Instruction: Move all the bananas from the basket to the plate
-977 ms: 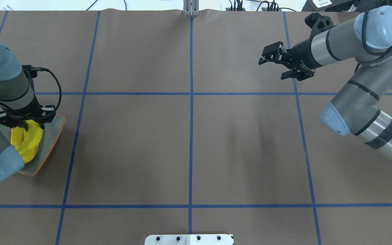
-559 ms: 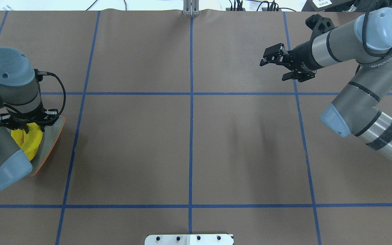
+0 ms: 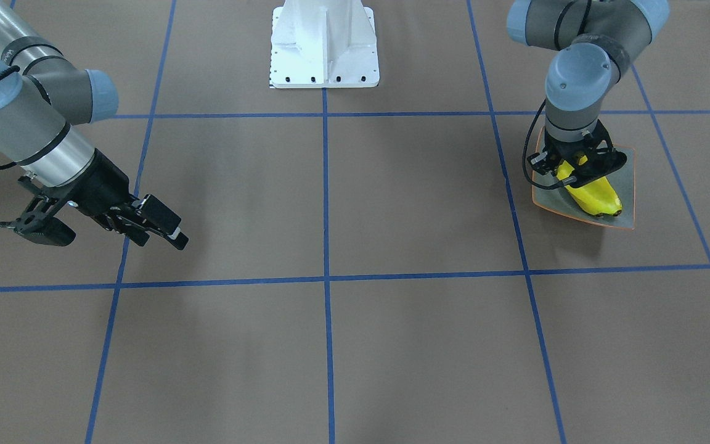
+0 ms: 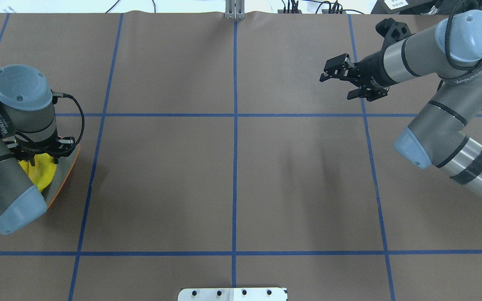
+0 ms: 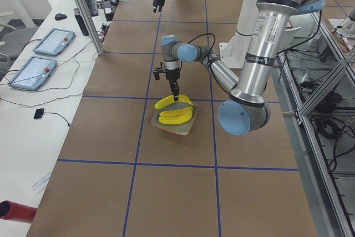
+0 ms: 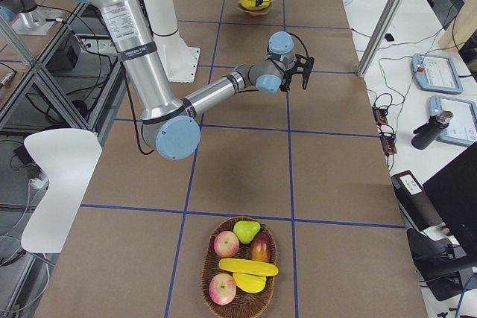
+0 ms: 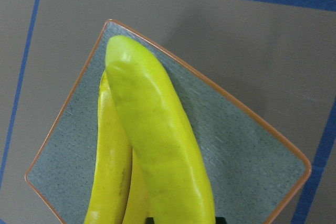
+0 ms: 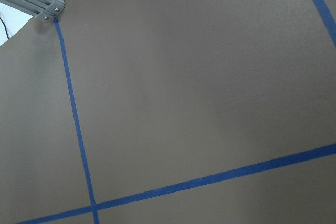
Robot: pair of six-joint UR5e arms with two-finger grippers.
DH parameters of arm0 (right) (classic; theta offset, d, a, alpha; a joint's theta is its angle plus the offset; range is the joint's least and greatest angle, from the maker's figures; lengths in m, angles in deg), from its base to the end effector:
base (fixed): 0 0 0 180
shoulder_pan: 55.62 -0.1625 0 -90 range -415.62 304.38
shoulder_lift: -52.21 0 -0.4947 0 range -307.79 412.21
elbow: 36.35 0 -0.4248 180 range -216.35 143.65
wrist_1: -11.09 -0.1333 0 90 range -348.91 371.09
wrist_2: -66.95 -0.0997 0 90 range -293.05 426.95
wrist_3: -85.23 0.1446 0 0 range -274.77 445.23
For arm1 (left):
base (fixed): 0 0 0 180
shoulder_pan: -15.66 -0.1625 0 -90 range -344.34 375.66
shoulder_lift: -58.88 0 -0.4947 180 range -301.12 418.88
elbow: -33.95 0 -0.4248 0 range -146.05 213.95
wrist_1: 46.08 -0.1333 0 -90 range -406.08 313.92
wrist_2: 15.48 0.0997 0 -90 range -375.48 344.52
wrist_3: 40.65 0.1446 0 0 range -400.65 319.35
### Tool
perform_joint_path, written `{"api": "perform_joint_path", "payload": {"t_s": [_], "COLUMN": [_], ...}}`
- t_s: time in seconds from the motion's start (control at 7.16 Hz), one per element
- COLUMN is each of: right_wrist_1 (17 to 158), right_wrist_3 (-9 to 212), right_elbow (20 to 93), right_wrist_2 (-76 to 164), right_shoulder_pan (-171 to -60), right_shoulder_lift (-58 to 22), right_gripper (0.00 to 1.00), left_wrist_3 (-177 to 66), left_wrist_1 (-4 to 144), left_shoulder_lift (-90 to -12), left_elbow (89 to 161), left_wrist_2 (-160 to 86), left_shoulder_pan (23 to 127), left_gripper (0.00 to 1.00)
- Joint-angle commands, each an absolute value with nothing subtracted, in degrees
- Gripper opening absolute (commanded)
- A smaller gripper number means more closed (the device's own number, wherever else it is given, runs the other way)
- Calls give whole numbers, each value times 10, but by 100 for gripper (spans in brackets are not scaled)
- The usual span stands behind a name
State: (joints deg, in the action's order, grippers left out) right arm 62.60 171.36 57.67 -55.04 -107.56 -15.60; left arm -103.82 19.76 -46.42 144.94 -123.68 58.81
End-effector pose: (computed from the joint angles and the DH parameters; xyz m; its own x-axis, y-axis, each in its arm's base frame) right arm -0.4001 -0.6030 0.3952 0.2880 0.2750 0.9173 -0.3539 0.9206 -0.1649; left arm 0.3769 -0.4742 0.5016 0.9081 -0.2636 -0.3253 0.2151 0.9603 -0.1776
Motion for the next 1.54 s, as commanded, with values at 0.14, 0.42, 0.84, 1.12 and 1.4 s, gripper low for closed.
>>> {"api": "perform_joint_path", "payload": {"t_s": [0.14,0.42,0.84,1.12,1.4], "right_wrist_1": [626,624,611,620,644], "right_wrist_3": [1714,1711,1558,1396,1279], "right_elbow": [578,587,607,600,590], "right_wrist_2": [-550,-552,-565,-576,-577], "right_shoulder_pan": [-1076,-1078,-1154,-1233,-1318], "right_shoulder_lift": [-156,-176,-297,-386,-463], "right_gripper": [100,100,100,100,100], "left_wrist_3": [-1010,-1011,-1016,-1023,-1030], "left_wrist_1": [199,203,341,377,388], "left_shoulder_lift": [-464,-496,-524,-526,-526], "left_elbow": [1442,1448,1454,1454,1454], "left_wrist_2": [-1224,-1225,-1257,-1269,-1270], "left_shoulder_pan": [589,591,594,592,591], "left_gripper": [99,99,99,99,99]}}
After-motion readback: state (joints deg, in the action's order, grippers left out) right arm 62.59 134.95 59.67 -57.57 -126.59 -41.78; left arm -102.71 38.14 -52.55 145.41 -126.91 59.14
